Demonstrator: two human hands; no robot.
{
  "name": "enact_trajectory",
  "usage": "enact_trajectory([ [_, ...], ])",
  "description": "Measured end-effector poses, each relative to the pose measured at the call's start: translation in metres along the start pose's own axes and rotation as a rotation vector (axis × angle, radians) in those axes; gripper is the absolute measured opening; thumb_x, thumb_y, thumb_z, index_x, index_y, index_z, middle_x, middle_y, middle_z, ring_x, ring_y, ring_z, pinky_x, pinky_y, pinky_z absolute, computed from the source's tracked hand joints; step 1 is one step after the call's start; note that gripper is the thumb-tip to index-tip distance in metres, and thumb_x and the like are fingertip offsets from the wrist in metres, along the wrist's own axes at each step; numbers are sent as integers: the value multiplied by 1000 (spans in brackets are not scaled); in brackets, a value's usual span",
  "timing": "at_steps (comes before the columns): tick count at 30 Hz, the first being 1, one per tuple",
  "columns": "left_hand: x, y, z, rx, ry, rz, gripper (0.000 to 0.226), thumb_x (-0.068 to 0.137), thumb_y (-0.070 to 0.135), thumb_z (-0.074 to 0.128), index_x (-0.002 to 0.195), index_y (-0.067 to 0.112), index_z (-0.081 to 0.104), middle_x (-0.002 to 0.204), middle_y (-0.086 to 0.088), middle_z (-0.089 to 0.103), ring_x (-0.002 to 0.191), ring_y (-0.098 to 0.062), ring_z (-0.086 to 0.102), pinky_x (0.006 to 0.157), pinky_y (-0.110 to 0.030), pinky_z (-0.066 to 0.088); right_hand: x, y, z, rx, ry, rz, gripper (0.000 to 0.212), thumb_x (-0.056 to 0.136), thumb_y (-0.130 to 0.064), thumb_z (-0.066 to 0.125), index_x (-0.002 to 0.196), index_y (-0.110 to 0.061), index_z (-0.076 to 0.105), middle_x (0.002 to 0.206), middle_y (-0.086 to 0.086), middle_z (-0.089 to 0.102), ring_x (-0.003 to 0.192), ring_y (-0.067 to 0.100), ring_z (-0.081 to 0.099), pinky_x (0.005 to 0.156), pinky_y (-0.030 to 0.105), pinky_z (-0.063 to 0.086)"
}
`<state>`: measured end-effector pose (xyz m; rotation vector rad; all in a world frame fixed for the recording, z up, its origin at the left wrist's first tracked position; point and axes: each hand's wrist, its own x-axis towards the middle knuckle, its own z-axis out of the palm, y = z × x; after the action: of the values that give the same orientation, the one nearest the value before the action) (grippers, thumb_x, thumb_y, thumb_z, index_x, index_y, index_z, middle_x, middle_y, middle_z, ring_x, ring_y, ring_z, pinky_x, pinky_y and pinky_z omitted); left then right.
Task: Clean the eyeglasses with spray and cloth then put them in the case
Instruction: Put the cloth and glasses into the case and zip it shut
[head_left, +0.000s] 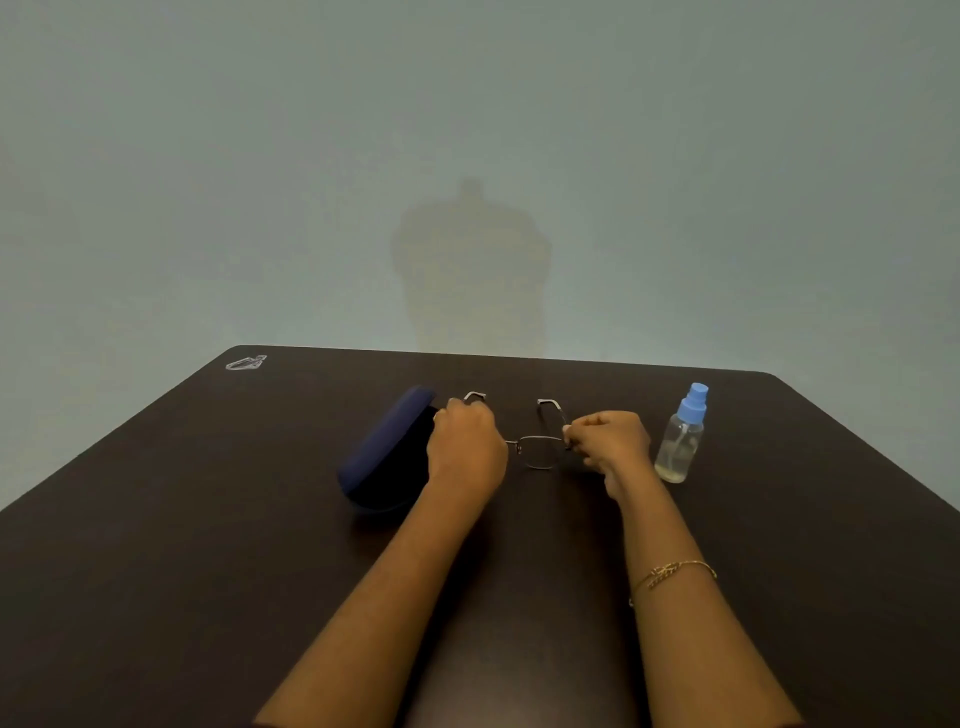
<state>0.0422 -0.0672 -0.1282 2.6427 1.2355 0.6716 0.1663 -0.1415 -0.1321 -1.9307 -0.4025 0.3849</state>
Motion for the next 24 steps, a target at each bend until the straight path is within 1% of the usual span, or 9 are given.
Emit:
enact_trajectory([
  [1,1,-2,0,-15,-34,-30,23,92,12,42,105,-2,56,111,-21,58,99,-33,56,76,-35,46,0,1,-1,8,-4,4,13,79,-8,66,67,-12,65,84,9,66,74,18,58,69,33,50],
  [3,2,-5,-1,-49,-75,-68,21,92,8,42,100,-4,58,105,-22,62,94,-34,60,68,-34,45,2,2,-2,22,-7,7,12,79,-6,65,69,-12,66,85,9,66,76,18,58,70,32,51],
  [6,4,-11,-2,-130,-46,-105,19,92,6,44,96,-5,59,99,-21,65,89,-34,62,63,-33,44,1,5,-7,47,-46,-12,9,80,-4,63,80,-11,68,89,9,65,78,18,58,67,29,50],
  [9,7,-17,-1,-286,1,-171,20,91,12,51,98,-3,63,98,-20,67,89,-32,62,72,-36,49,-1,8,-13,42,-103,-65,14,78,-1,63,78,-14,69,86,6,65,79,16,57,67,28,45],
  [12,8,-19,0,-400,70,-215,16,85,7,57,96,-1,66,97,-18,69,88,-29,64,78,-35,51,-5,6,-19,-42,-194,-126,16,80,-1,60,78,-13,71,77,-1,64,72,9,55,58,19,40],
  [14,7,-19,1,-422,94,-218,19,84,4,58,100,0,66,100,-17,69,92,-28,64,81,-34,50,-6,4,-22,-116,-261,-157,20,82,-2,58,71,-15,70,75,-2,63,72,8,54,56,18,40],
  [18,8,-19,4,-435,75,-197,20,82,2,60,102,2,65,98,-15,69,90,-25,64,81,-31,50,-8,-1,-24,-191,-333,-163,21,81,-4,58,66,-14,69,73,1,65,71,9,56,63,20,46],
  [22,8,-18,4,-486,48,-151,29,81,-3,58,108,6,62,94,-10,70,88,-20,63,81,-29,49,-8,-4,-26,-225,-350,-158,23,80,-6,57,61,-13,67,69,0,61,70,10,52,57,22,40],
  [24,9,-17,4,-518,-17,-107,34,81,-5,58,112,9,59,88,-6,70,84,-15,63,80,-30,50,-7,-4,-27,-219,-343,-143,22,80,-7,58,61,-13,66,68,0,60,68,9,50,55,23,37],
])
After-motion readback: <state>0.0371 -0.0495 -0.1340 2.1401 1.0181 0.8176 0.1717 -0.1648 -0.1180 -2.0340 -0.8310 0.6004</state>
